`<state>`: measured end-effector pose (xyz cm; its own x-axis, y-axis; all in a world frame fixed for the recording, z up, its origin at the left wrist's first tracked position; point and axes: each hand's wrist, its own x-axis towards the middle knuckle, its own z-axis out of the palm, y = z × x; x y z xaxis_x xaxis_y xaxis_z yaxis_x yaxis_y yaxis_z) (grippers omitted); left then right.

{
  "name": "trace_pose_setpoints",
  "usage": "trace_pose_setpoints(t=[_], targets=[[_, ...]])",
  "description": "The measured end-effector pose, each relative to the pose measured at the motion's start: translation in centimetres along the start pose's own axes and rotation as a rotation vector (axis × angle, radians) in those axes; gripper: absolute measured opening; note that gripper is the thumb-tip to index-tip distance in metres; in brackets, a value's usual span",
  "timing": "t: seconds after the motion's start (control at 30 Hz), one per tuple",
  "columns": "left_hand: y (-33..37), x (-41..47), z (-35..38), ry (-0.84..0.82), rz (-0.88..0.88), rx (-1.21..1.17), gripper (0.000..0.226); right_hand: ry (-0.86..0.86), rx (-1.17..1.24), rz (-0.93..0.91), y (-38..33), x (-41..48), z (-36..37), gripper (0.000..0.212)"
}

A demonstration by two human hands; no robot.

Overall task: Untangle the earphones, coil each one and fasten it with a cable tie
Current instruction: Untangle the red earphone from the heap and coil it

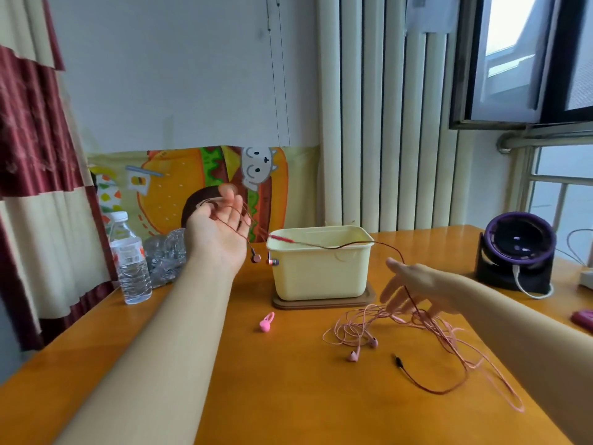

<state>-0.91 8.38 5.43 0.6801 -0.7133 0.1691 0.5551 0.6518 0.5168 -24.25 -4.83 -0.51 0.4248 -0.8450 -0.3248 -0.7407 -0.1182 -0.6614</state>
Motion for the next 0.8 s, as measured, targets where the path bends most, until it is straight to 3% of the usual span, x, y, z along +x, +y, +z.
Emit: trace_pose_setpoints(t=[0.17, 0.27, 0.33, 0.4, 0.5, 0.6, 0.7, 0.8], targets=[[-3.2, -1.4, -0.3, -0.097, -0.143, 0.4, 0.022, 0.249, -0.108, -0.255, -3.5, -0.9, -0.8, 0.08], [-5.2, -2.9, 0.0, -0.3, -0.15, 0.987, 0.011, 0.244, 0.047, -0.371, -5.4, -2.1, -1.8, 0.076], [-6.7, -4.1, 0.2, -0.453, -0.151, 1.328, 0.027, 0.208, 0.173, -0.466, -6.6, -3.1, -2.2, 0.072], [-8.2, -4.9, 0.5, -0.574, -0.156, 1.473, 0.049, 0.16, 0.254, -0.548, -7.5, -4.0, -2.2, 0.065], [-9.5, -5.4, 0.7, -0.706, -0.038, 1.612, 0.042, 0.067, 0.348, -0.675, -8.2, -4.8, -1.7, 0.051], [-9.7, -4.9, 1.0, -0.683, 0.088, 1.635, 0.039, 0.116, 0.315, -0.772, -7.5, -5.0, -1.3, 0.019], [-9.1, -3.8, 0.7, -0.526, 0.006, 1.395, 0.038, 0.14, 0.068, -0.644, -5.4, -4.4, -1.1, 0.047], [-8.0, -3.0, 0.0, -0.504, -0.102, 1.187, 0.037, -0.05, -0.204, -0.488, -3.1, -3.3, 0.5, 0.048]])
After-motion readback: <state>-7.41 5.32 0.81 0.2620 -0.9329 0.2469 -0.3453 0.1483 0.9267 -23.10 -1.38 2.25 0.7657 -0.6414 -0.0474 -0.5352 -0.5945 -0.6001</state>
